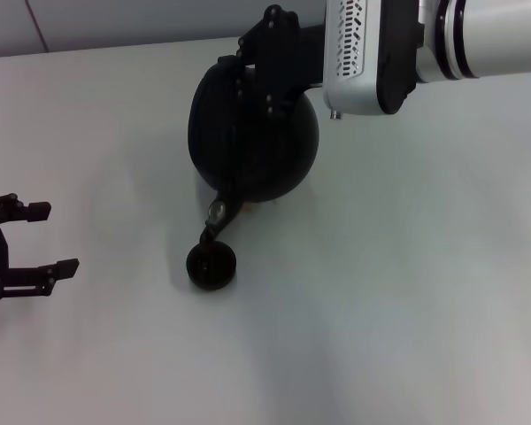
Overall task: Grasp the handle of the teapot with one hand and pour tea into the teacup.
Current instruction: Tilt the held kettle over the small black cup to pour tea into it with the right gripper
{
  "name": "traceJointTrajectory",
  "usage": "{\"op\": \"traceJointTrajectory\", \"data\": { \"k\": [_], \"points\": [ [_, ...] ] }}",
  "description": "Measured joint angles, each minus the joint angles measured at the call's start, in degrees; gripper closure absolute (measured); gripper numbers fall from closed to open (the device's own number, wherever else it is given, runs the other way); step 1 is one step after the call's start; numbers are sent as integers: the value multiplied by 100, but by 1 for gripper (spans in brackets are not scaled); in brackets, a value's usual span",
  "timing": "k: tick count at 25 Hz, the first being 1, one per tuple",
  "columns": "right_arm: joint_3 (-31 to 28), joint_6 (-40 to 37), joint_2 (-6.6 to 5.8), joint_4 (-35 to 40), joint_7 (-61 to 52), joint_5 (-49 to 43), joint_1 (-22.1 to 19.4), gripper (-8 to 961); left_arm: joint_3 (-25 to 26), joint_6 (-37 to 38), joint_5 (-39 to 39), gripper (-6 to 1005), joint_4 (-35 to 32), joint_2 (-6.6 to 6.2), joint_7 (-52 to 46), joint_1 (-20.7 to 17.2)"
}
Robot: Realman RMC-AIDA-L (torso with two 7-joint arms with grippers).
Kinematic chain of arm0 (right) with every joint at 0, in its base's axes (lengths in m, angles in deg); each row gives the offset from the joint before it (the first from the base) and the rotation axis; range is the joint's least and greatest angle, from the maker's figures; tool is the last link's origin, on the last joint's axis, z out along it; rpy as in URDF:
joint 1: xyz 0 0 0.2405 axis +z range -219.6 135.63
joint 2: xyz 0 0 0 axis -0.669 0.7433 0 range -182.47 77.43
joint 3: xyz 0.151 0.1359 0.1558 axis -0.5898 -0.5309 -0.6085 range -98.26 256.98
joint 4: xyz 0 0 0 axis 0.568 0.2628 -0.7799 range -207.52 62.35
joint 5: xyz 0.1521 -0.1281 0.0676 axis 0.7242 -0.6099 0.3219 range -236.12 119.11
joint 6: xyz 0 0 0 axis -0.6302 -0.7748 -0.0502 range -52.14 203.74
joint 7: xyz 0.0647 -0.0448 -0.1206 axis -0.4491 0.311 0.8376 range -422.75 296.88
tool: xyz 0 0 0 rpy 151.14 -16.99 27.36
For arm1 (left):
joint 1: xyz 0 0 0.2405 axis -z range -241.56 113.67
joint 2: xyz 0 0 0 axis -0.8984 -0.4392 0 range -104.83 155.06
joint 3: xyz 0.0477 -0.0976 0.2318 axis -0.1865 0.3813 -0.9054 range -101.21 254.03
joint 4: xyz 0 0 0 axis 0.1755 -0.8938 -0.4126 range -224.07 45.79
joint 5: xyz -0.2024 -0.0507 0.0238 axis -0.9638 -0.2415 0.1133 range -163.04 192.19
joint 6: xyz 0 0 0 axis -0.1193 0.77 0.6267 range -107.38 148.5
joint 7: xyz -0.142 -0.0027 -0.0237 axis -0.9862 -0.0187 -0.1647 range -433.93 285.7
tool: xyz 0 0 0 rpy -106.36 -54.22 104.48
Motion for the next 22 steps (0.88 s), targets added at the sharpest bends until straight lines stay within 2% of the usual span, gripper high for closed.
{"op": "traceJointTrajectory", "data": {
  "k": [14, 22],
  "points": [
    [74, -1, 6, 54, 4, -3, -1, 860, 0, -86, 5, 139, 0, 1, 11, 0],
    [41, 96, 25, 4, -124, 198, -139, 861, 0, -150, 17, 139, 0, 1, 43, 1]
  ]
}}
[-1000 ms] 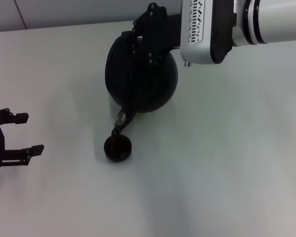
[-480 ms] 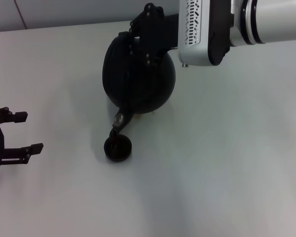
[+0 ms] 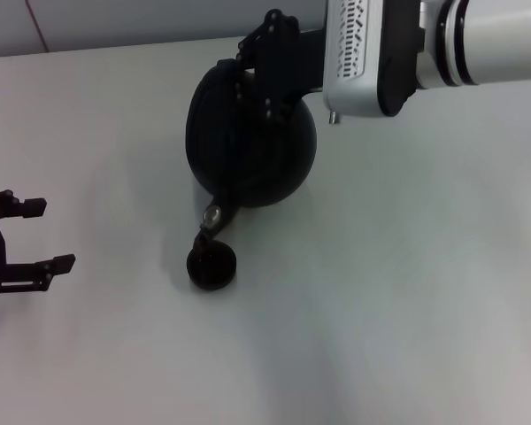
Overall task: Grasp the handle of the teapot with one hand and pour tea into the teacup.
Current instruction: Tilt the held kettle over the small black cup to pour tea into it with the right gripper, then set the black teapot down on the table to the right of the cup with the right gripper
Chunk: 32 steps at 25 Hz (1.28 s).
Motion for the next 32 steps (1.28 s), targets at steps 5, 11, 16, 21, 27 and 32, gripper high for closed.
{"op": "traceJointTrajectory", "data": {
  "k": [5, 11, 16, 21, 27, 32],
  "points": [
    [-223, 101, -6, -152, -13, 822, -277, 861, 0, -23, 1, 139, 0, 5, 1, -4],
    [-560, 120, -10, -429, 30, 1710, -632, 860, 0, -30, 1, 138, 0, 7, 0, -6],
    [-1028, 104, -44, -1005, 31, 2807, -879, 860, 0, -68, -4, 139, -1, 8, 2, -2],
    [-1709, -2, -62, -1708, 4, 3531, -964, 861, 0, -105, -53, 139, -13, 9, 4, 18],
    [-2256, -310, -82, -2356, -6, 3673, -864, 860, 8, -106, -61, 139, -17, 31, 16, 61],
    [-2209, -147, -87, -2688, 25, 3620, -739, 860, 9, -79, -62, 138, -18, 45, 27, 72]
  ]
}}
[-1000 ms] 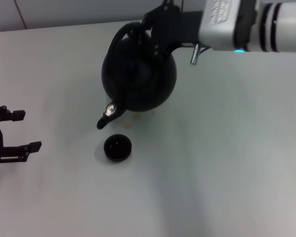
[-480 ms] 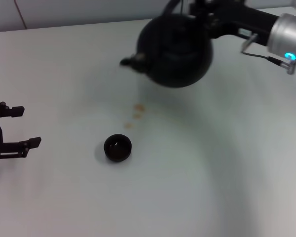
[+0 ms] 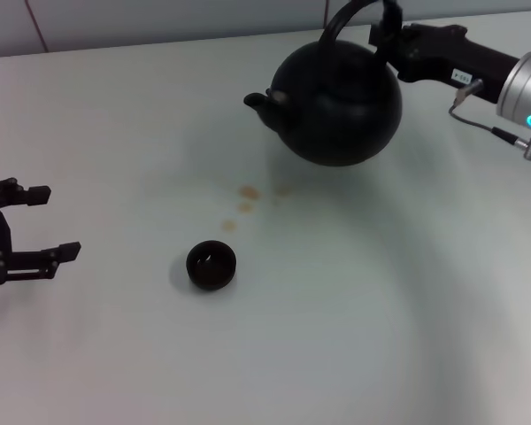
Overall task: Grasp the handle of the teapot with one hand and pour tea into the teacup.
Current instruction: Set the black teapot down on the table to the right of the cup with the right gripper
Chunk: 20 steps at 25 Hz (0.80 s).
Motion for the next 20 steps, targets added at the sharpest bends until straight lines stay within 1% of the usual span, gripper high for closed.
{"op": "traceJointTrajectory", "data": {
  "k": [2, 6, 8, 13, 20],
  "points": [
    [0, 123, -4, -134, 4, -100, 86, 861, 0, 20, 0, 138, 0, 7, -10, 0],
    [23, 436, 10, -364, 9, -579, 304, 857, -1, 24, 0, 139, 0, 17, -10, -4],
    [153, 618, 23, -511, 10, -747, 451, 849, -1, 25, 0, 139, 0, 27, -5, -8],
    [409, 836, 30, -514, 13, -762, 524, 829, 0, 32, 8, 138, 0, 40, -13, -16],
    [455, 860, 28, -486, 22, -792, 557, 801, -1, 39, 24, 138, -16, 71, -41, -29]
  ]
}}
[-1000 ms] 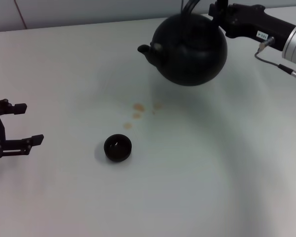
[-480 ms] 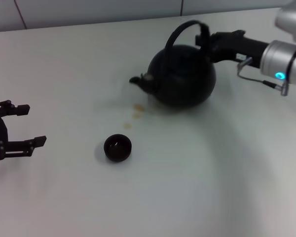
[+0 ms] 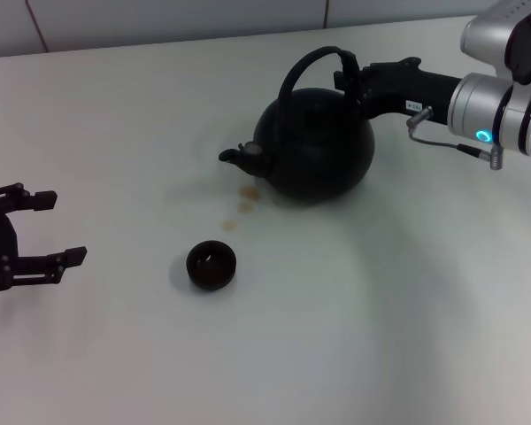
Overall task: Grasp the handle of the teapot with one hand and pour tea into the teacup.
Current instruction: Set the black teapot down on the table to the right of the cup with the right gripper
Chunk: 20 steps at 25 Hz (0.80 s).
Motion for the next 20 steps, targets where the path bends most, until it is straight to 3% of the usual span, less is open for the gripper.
{"op": "traceJointTrajectory", "data": {
  "k": [15, 20],
  "points": [
    [9, -24, -9, 274, 69, -83, -64, 740, 1, -28, -12, 138, -81, 47, -16, 9],
    [9, -45, -8, 333, 88, -84, -115, 550, 5, -45, -15, 138, -81, 60, -18, 25]
  ]
}}
